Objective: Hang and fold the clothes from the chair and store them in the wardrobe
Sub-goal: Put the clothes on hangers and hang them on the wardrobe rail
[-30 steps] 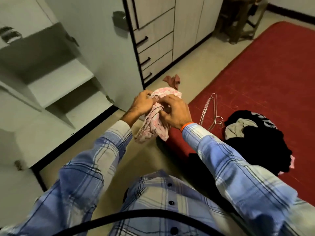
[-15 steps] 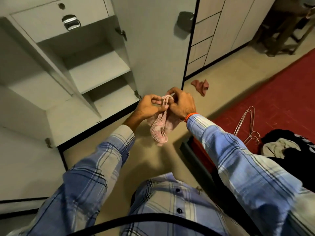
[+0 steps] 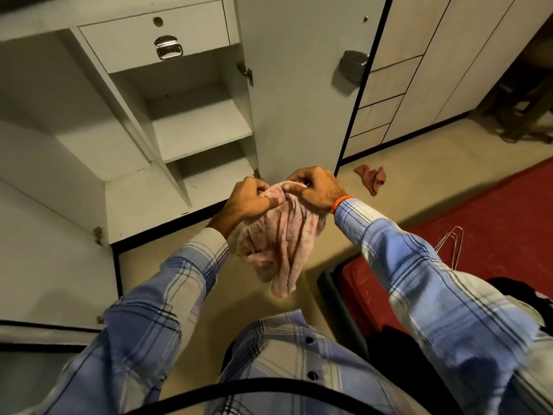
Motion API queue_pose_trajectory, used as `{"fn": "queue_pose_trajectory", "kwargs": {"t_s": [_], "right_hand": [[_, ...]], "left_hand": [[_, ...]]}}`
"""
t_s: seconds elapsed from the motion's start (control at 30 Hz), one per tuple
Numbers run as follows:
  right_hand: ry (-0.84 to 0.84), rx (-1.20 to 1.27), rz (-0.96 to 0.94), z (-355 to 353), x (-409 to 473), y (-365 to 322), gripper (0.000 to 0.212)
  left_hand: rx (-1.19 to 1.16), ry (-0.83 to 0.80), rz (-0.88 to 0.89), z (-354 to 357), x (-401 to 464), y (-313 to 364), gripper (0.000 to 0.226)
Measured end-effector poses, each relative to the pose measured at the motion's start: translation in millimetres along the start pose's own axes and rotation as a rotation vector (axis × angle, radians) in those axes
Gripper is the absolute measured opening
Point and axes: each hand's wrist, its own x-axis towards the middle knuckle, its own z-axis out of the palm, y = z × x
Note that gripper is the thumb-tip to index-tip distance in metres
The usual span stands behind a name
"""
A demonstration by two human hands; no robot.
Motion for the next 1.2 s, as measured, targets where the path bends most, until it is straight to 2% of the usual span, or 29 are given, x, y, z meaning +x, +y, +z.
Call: {"fn": "queue_pose_trajectory", "kwargs": {"t_s": [0.07,0.17,0.3,0.43,0.5,0.57,0.67,0.83,0.97,1.07,1.2], "right_hand": [[-0.066,0.014,0.000,-7.9,-1.4,5.2,0.027],[-0.136,0.011,-0.023,-14.6,-2.7,12.3,0.031],[-0.127,-0.007,-0.039,-21.4,2.3,21.5,0.021],[-0.064,-0.043,-0.026,-32.4,9.3,28.6,0.017],[-0.027,-0.090,0.011,-37.0,11.9,34.9,0.020],[-0.011,-0.133,0.051,-39.9,13.6,42.6,0.025],[0.008,-0.160,0.088,-39.2,15.8,56.3,0.042],[0.004,-0.252,0.083,-38.8,12.2,61.1,0.026],[0.052,-0.300,0.030,-43.8,7.7,63.5,0.023],[0.110,-0.307,0.015,-44.6,5.1,63.9,0.025],[0.176,-0.305,0.071,-42.8,2.2,61.5,0.028]], "left_hand": [[0.016,-0.009,0.005,1.3,2.1,1.0,0.039],[0.023,-0.005,-0.001,3.7,5.6,3.7,0.038],[0.194,-0.073,0.004,2.1,5.8,5.4,0.041],[0.402,-0.144,0.002,-5.8,4.5,-2.8,0.027],[0.457,-0.095,-0.020,-11.5,4.7,-9.9,0.027],[0.566,-0.013,-0.031,-18.6,3.9,-13.9,0.039],[0.656,0.094,-0.028,-29.4,2.8,-13.7,0.045],[0.701,0.237,-0.027,-40.9,1.9,-6.0,0.038],[0.795,0.263,-0.036,-50.5,-2.1,-4.0,0.033],[0.739,0.286,-0.074,-54.9,-4.1,-7.9,0.032],[0.362,0.354,-0.141,-55.5,-4.9,-17.0,0.038]]}}
